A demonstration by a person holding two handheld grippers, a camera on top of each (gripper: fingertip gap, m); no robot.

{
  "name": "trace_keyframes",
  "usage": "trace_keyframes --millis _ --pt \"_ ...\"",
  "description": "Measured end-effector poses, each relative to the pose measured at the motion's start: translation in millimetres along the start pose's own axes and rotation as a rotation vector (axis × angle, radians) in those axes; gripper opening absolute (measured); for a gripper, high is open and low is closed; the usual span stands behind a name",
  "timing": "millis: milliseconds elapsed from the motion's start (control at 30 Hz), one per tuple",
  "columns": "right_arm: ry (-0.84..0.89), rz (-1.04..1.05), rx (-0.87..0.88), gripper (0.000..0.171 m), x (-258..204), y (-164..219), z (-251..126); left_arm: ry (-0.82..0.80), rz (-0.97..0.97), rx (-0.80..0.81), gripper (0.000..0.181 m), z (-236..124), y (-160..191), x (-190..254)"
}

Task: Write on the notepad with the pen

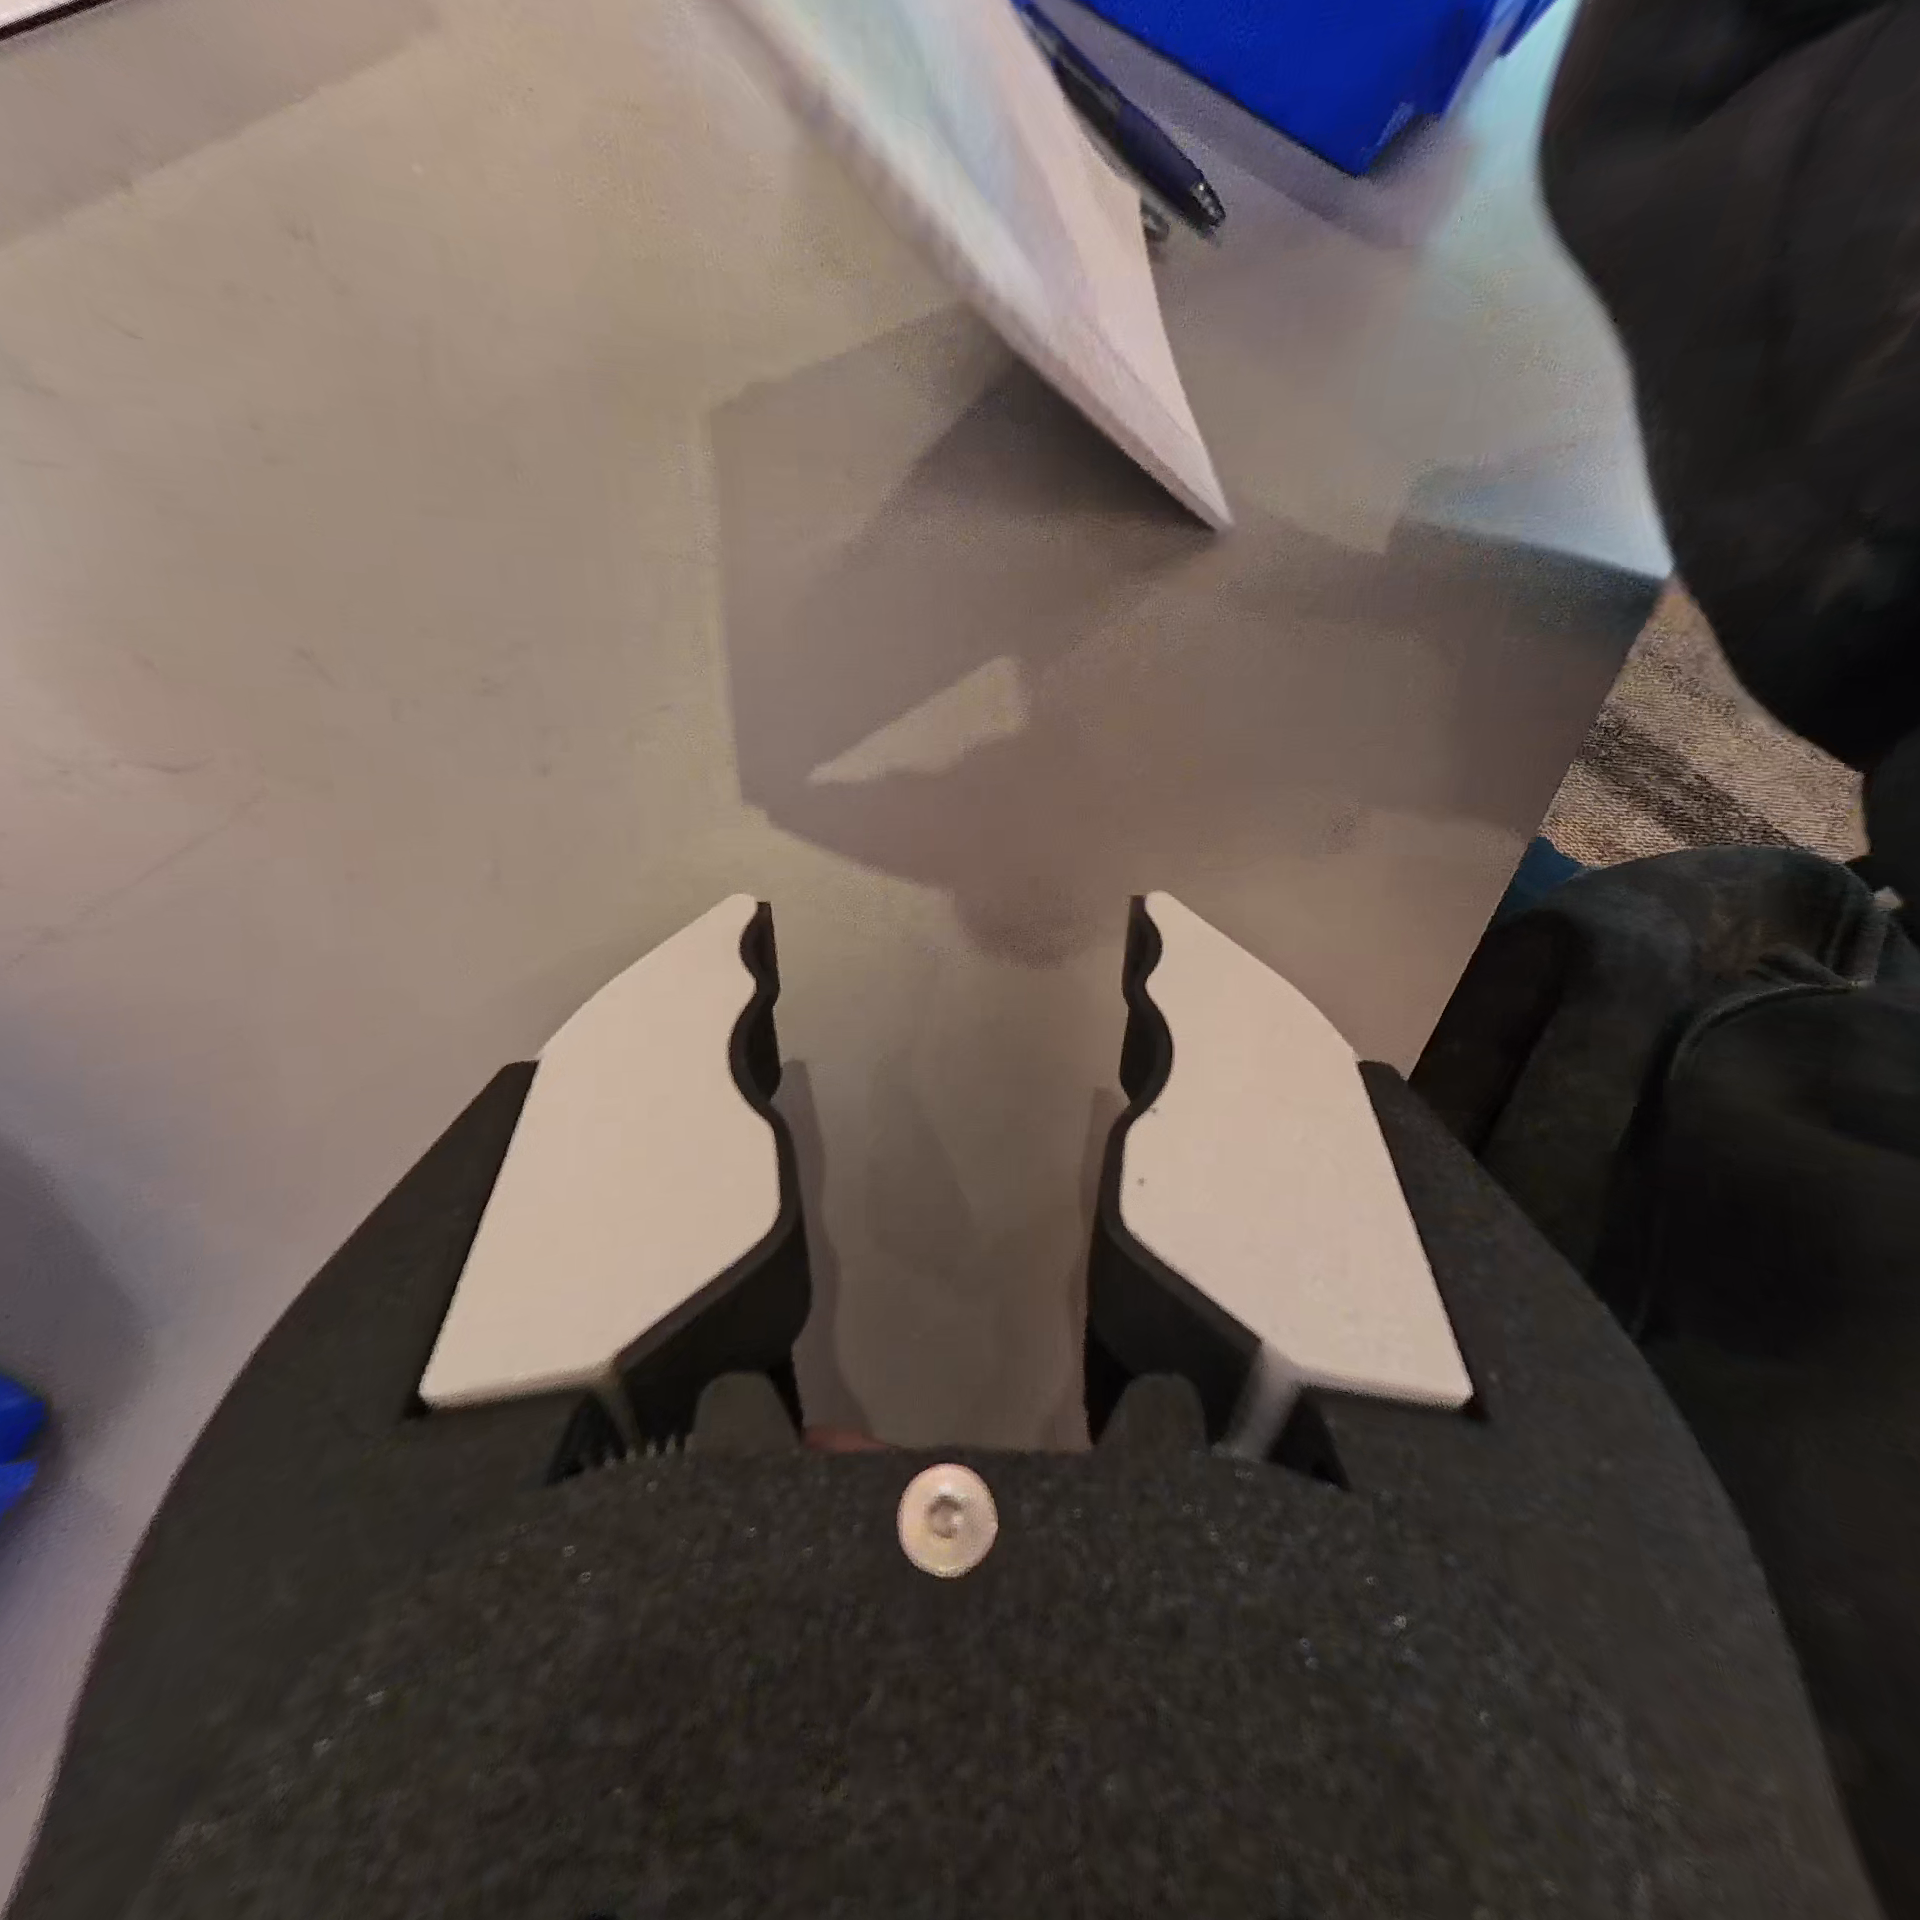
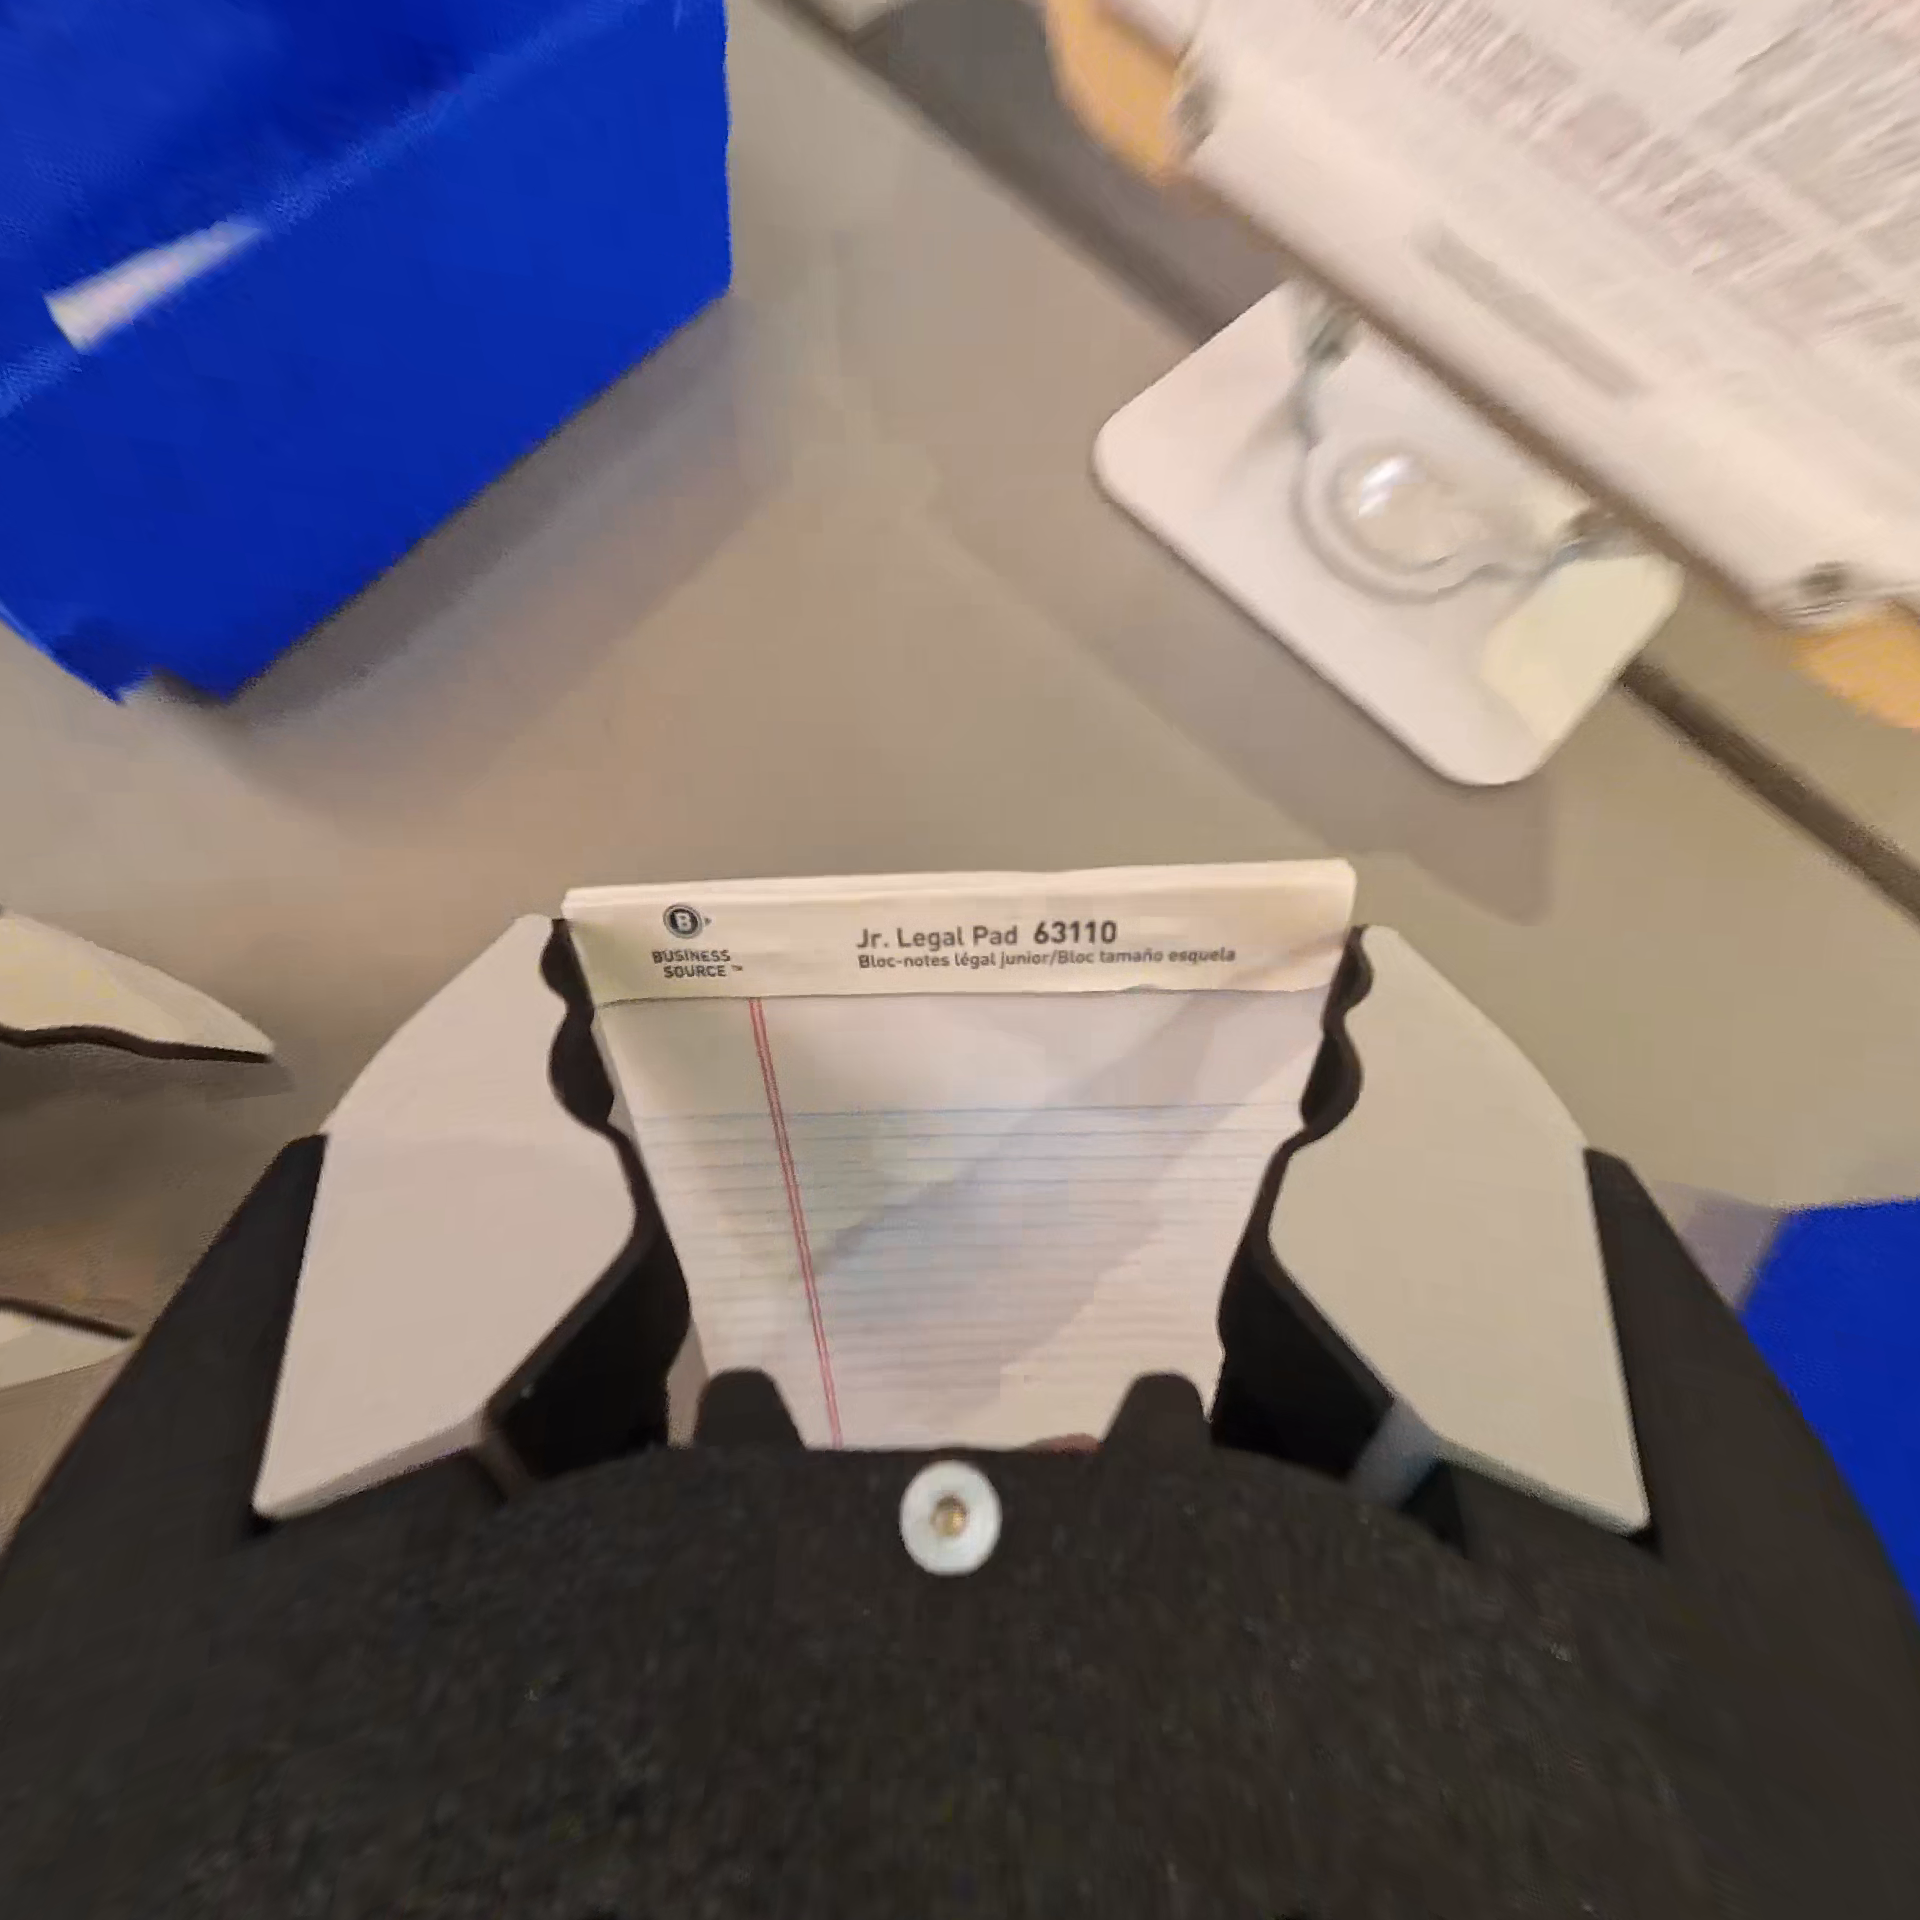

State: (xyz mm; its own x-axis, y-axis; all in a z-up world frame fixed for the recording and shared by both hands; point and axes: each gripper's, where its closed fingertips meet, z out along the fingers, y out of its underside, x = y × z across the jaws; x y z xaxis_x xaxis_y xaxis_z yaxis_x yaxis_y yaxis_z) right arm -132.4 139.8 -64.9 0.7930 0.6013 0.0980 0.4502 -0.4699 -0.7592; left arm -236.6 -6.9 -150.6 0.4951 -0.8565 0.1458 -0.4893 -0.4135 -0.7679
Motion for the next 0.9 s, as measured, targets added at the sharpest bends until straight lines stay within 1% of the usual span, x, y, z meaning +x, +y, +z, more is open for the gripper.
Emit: trace_keyframes --millis 167,400,467,500,533,567,600,633,667,733,767,800,833,867,900 --pt "0.135 0.056 0.172 0.13 44 -28 -91 0.011 0.005 -0.012 0.064 5 2 4" --pt "0.356 0.105 0.307 0.127 119 -49 -203 0.035 0.019 -0.025 0.064 11 2 12" --pt "0.472 0.077 0.354 0.073 144 -52 -241 0.037 0.027 -0.028 0.064 12 2 15" --pt "0.456 0.019 0.452 0.045 146 -61 -261 0.038 0.029 -0.029 0.064 13 2 16" --pt "0.45 0.056 0.493 0.016 155 -63 -276 0.042 0.032 -0.031 0.064 13 2 18" --pt "0.475 0.081 0.425 0.025 171 -53 -280 0.045 0.035 -0.033 0.064 14 2 19" --pt "0.555 0.102 0.355 0.038 195 -39 -284 0.047 0.037 -0.036 0.064 15 3 21" --pt "0.542 0.138 0.347 0.04 210 -30 -282 0.048 0.039 -0.039 0.064 16 3 22" --pt "0.456 0.205 0.339 0.036 217 -18 -273 0.051 0.041 -0.042 0.064 17 4 23" --pt "0.357 0.313 0.255 0.054 219 14 -251 0.055 0.047 -0.052 0.065 18 5 26" --pt "0.318 0.32 0.276 0.058 207 21 -242 0.051 0.049 -0.054 0.065 17 6 26" --pt "0.255 0.313 0.276 0.058 185 29 -230 0.042 0.05 -0.053 0.065 17 7 25" --pt "0.191 0.299 0.243 0.065 159 39 -214 0.034 0.048 -0.054 0.065 16 8 23" --pt "0.16 0.272 0.193 0.075 134 53 -197 0.025 0.039 -0.057 0.065 15 10 20" --pt "0.144 0.227 0.157 0.076 109 64 -181 0.017 0.025 -0.056 0.066 14 11 18"
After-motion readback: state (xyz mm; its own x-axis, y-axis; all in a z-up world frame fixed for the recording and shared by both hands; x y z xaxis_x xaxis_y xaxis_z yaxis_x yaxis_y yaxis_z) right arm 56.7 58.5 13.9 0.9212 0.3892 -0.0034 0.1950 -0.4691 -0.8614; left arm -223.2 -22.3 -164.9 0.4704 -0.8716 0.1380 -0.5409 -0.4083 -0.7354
